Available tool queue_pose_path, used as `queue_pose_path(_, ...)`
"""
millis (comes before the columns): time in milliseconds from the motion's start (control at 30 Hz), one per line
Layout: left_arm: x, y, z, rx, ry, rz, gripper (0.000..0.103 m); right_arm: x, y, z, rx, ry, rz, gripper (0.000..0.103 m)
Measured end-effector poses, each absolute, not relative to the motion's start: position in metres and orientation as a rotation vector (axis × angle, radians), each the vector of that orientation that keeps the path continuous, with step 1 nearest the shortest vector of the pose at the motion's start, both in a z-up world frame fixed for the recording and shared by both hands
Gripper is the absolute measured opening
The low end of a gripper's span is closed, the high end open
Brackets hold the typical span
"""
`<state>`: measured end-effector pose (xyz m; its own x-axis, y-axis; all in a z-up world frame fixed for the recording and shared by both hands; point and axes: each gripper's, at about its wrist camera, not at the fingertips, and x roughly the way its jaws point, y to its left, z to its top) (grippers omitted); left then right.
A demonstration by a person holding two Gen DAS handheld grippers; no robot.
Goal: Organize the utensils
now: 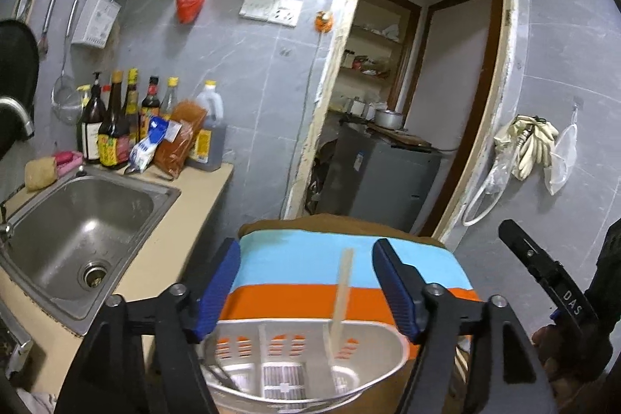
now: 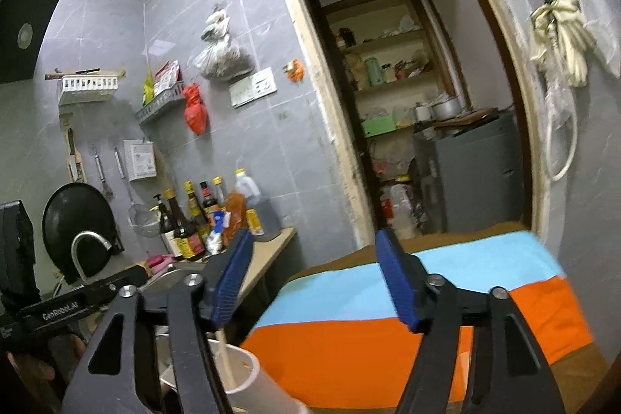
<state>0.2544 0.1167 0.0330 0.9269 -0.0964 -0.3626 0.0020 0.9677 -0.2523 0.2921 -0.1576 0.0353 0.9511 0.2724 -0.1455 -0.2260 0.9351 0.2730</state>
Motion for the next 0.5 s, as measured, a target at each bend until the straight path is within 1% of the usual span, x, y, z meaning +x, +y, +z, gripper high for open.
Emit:
queue_pose_path(133, 0.252, 0.089, 0.047, -0.229, 0.338, -0.057, 0.088, 0.282, -0.188, 0.05, 0.216, 0.163, 0.22, 0.082)
queue_pose_path(167, 0.251, 0.081, 0.05, -0.222, 0.327, -0.055, 0.092, 0.281, -0.195, 0.054, 0.207, 0.159, 0.213, 0.083)
queue_pose_path(267, 0.25, 0.058, 0.056, -0.203, 0.297, -0.05, 0.1, 0.272, -0.221, 0.062, 0.171, 0.151, 0.185, 0.088)
queue_pose_path(433, 0.252, 0.014, 0.059, -0.155, 0.286, -0.045, 0.102, 0.266, -0.263, 0.071, 0.127, 0.16, 0.147, 0.093)
queue_pose_path(500, 0.253, -0.001, 0.057, -0.134, 0.291, -0.048, 0.102, 0.266, -0.281, 0.07, 0.117, 0.176, 0.133, 0.093)
